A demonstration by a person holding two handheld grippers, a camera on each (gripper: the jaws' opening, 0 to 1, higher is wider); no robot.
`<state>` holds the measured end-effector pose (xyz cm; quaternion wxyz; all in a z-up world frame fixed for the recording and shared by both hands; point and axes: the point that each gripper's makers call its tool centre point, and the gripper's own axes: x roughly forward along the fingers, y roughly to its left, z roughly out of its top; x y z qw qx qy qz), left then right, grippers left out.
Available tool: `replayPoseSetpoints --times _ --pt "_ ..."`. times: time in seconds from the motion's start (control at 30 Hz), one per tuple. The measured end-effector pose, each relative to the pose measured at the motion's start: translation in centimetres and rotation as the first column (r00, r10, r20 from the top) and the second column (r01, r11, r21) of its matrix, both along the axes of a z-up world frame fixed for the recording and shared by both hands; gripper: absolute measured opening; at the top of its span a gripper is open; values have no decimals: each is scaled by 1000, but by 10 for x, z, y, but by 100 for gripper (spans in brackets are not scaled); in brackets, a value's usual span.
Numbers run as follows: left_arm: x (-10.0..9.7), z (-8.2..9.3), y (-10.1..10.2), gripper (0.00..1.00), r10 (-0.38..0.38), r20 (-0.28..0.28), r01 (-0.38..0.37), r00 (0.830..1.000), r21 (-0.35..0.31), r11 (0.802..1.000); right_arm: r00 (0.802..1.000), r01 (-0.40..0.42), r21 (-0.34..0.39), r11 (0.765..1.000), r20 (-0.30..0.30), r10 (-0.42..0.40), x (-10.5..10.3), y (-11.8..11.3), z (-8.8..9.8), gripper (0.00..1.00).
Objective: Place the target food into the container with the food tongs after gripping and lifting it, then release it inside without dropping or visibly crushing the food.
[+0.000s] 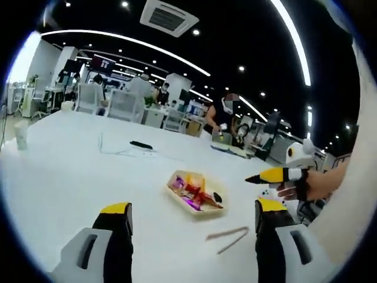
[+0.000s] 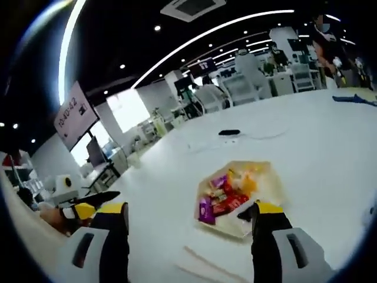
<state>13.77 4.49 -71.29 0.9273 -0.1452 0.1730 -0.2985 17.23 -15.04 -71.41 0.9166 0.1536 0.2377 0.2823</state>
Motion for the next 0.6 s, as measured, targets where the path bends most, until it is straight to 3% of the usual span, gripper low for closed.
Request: replayPoseSetpoints --times 0.3,0.6 --pt "8 11 -2 90 -4 36 5 999 -10 1000 970 177 14 984 165 -177 12 -41 37 93" --pt "13 21 4 97 30 49 -28 998 -30 999 935 256 34 966 245 -256 20 -60 61 94"
